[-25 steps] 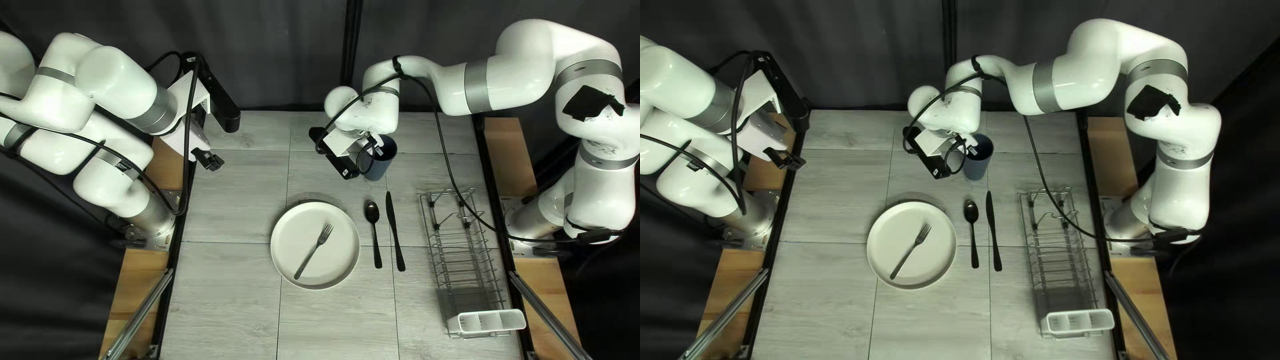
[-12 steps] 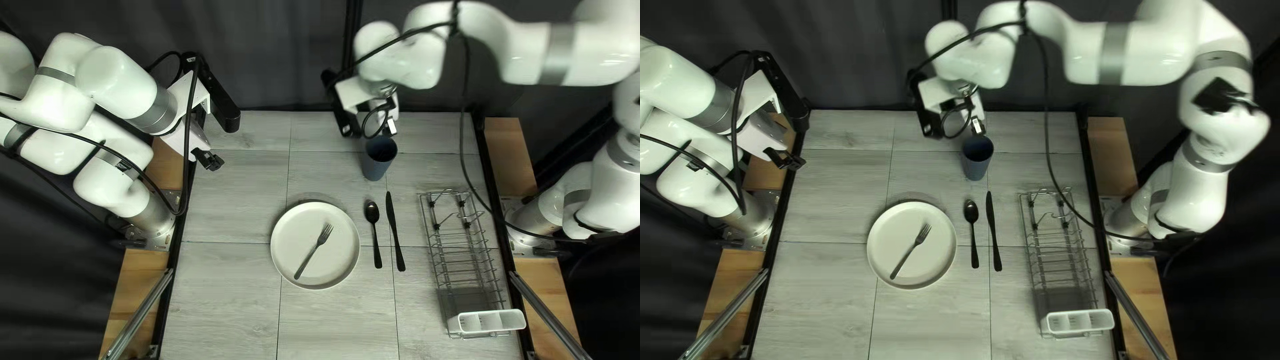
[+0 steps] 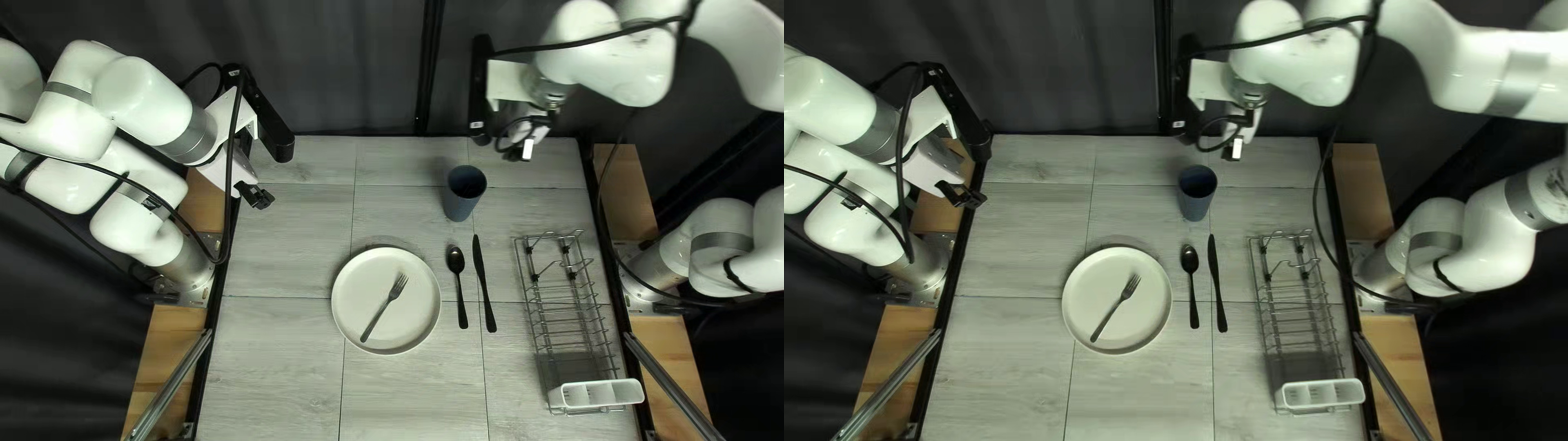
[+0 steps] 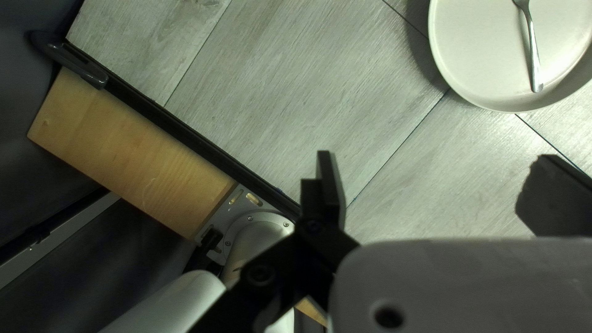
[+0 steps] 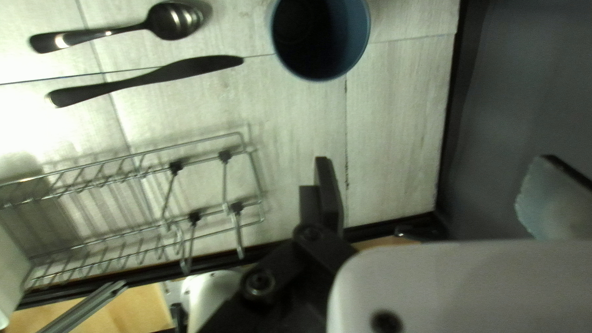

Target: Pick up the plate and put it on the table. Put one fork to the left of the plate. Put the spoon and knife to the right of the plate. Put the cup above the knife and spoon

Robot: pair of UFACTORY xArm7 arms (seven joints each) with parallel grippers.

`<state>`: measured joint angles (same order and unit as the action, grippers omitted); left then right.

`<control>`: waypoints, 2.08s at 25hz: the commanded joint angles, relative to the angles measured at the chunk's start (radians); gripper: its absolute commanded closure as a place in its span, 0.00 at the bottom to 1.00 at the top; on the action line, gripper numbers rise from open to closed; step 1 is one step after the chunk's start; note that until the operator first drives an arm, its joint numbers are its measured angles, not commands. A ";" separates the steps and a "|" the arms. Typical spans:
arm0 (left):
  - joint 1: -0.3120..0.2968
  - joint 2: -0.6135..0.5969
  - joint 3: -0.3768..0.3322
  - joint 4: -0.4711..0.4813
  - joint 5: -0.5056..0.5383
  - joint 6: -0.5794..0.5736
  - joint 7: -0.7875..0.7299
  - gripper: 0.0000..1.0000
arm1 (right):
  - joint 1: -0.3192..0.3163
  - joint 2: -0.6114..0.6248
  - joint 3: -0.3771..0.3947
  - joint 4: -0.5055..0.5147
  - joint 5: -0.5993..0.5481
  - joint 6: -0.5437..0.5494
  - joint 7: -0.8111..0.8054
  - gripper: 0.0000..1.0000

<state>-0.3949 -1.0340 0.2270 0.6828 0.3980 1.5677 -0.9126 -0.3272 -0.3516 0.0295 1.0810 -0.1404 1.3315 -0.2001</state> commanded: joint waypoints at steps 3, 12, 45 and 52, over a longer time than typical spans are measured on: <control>0.000 0.000 0.000 0.000 0.000 0.000 0.000 0.00 | 0.001 -0.005 0.000 -0.002 0.003 0.002 -0.001 0.00; -0.002 0.031 0.005 0.010 -0.018 -0.014 -0.022 0.00 | 0.001 -0.005 0.000 -0.002 0.003 0.002 -0.001 0.00; -0.117 0.927 0.028 0.171 -0.204 -0.736 -0.275 0.00 | 0.001 -0.005 0.000 -0.002 0.003 0.002 -0.001 0.00; -0.110 1.097 0.025 0.163 -0.276 -0.935 -0.218 0.00 | 0.001 -0.005 0.000 -0.002 0.003 0.002 -0.001 0.00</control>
<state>-0.5060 0.0268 0.2547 0.8527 0.1403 0.6788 -1.1437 -0.3260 -0.3564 0.0299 1.0786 -0.1379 1.3331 -0.2008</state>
